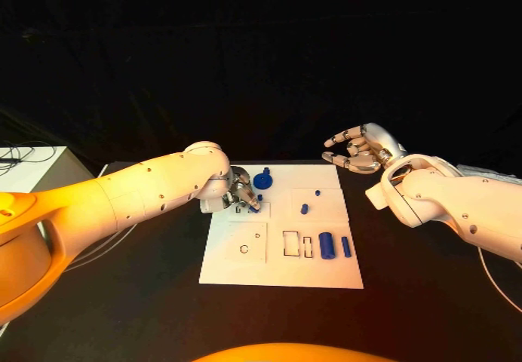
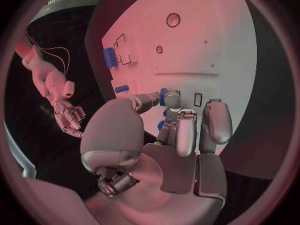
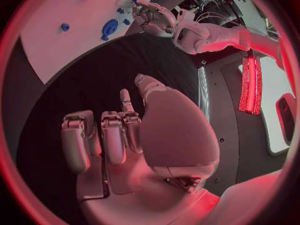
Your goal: Assemble the parts on the task board
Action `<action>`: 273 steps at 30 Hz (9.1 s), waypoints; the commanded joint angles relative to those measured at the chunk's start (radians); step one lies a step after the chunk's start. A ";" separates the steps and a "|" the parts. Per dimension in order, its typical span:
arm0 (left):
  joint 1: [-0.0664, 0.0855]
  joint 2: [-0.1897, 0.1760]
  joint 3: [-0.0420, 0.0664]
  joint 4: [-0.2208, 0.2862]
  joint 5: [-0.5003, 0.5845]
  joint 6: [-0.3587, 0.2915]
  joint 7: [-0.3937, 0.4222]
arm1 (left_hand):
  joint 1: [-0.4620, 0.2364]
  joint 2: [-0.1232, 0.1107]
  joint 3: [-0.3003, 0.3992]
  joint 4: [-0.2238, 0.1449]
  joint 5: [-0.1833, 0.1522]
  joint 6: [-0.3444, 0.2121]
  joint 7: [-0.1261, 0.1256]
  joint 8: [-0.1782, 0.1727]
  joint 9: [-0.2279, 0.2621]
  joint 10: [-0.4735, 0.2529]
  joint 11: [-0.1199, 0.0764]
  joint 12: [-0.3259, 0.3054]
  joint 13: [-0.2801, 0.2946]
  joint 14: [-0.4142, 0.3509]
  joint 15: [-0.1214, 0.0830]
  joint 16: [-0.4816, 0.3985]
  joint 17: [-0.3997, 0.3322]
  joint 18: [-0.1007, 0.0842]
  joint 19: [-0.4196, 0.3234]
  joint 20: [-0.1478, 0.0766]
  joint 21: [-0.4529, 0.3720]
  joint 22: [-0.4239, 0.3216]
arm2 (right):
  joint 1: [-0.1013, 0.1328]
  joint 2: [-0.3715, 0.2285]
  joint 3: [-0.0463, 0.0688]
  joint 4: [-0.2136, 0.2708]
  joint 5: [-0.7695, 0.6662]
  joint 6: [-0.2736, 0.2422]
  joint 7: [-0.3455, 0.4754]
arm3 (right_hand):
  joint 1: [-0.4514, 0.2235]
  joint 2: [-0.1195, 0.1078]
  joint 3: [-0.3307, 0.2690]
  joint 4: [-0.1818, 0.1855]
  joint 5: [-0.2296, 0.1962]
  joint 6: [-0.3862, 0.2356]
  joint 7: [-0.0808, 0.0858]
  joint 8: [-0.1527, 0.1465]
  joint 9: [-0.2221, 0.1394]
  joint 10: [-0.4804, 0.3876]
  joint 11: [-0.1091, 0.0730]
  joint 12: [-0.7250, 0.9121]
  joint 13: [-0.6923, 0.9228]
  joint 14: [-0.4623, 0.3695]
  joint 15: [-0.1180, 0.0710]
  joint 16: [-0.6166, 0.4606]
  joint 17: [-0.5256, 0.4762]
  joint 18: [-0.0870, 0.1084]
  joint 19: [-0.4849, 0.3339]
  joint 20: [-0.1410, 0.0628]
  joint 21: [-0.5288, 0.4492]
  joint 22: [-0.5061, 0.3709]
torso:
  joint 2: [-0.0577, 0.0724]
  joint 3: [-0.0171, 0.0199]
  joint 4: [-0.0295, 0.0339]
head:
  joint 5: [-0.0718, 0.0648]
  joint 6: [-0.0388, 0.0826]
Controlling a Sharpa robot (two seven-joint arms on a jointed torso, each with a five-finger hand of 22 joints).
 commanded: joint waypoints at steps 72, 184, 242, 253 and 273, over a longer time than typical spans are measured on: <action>-0.026 -0.012 -0.006 0.031 -0.163 -0.085 -0.001 | -0.166 -0.030 0.195 -0.172 0.287 0.087 -0.059 0.131 0.383 0.127 -0.048 0.061 0.049 0.104 -0.051 0.040 0.262 -0.018 0.056 -0.046 0.032 0.066 | -0.004 0.001 0.000 -0.003 -0.009 0.010 0.002 | -0.012 -0.002 0.003 0.002 -0.007 -0.010 0.003 0.003 0.002 0.059 0.005 -0.015 0.220 0.095 0.007 -0.008 0.226 -0.001 0.093 0.006 -0.013 0.248 | 0.004 -0.0008 0.0009 | 0.011 -0.025; -0.101 -0.086 0.002 0.158 -0.245 -0.284 0.009 | -0.169 -0.019 0.194 -0.167 0.261 0.088 -0.063 0.127 0.390 0.133 -0.053 0.055 0.037 0.099 -0.056 0.032 0.245 -0.022 0.069 -0.053 0.038 0.081 | -0.017 -0.007 0.000 -0.006 -0.008 0.018 0.003 | -0.027 -0.003 0.005 0.008 -0.006 -0.012 0.003 0.008 0.005 0.059 0.005 -0.014 0.220 0.095 0.007 -0.009 0.223 -0.001 0.093 0.006 -0.013 0.248 | 0.003 -0.0004 0.0018 | 0.011 -0.058; -0.101 -0.075 0.003 0.140 -0.223 -0.277 0.008 | -0.221 -0.085 -0.083 -0.019 0.249 0.116 -0.072 0.096 0.389 0.120 -0.056 0.067 0.020 0.097 -0.058 0.029 0.241 -0.021 0.067 -0.052 0.023 0.072 | -0.019 -0.006 0.000 -0.008 -0.006 0.017 0.005 | -0.030 -0.002 0.006 0.010 -0.005 -0.013 0.003 0.008 0.005 0.058 0.005 -0.015 0.219 0.094 0.007 -0.009 0.222 0.000 0.092 0.006 -0.016 0.246 | 0.003 0.0002 0.0010 | 0.010 -0.068; -0.101 -0.075 0.003 0.136 -0.223 -0.274 0.008 | -0.201 -0.091 -0.185 0.025 0.250 0.119 -0.070 0.087 0.390 0.116 -0.054 0.069 0.014 0.097 -0.057 0.029 0.240 -0.021 0.068 -0.052 0.021 0.073 | -0.019 -0.007 0.000 -0.008 -0.003 0.019 0.012 | -0.058 -0.013 -0.005 0.020 -0.006 -0.015 0.001 0.013 0.009 0.059 0.004 -0.015 0.219 0.094 0.006 -0.010 0.220 0.001 0.091 0.005 -0.018 0.245 | 0.003 0.0006 0.0007 | 0.009 -0.068; -0.101 -0.078 0.004 0.131 -0.224 -0.271 0.008 | -0.175 -0.107 -0.301 0.086 0.249 0.121 -0.067 0.081 0.393 0.111 -0.051 0.072 0.009 0.097 -0.055 0.029 0.241 -0.022 0.072 -0.051 0.021 0.078 | -0.019 -0.010 0.000 -0.007 -0.002 0.018 0.016 | -0.073 -0.014 -0.014 0.023 -0.017 -0.016 0.000 0.016 0.011 0.058 0.003 -0.016 0.219 0.093 0.005 -0.011 0.219 0.001 0.089 0.005 -0.021 0.243 | 0.003 0.0001 0.0011 | 0.006 -0.068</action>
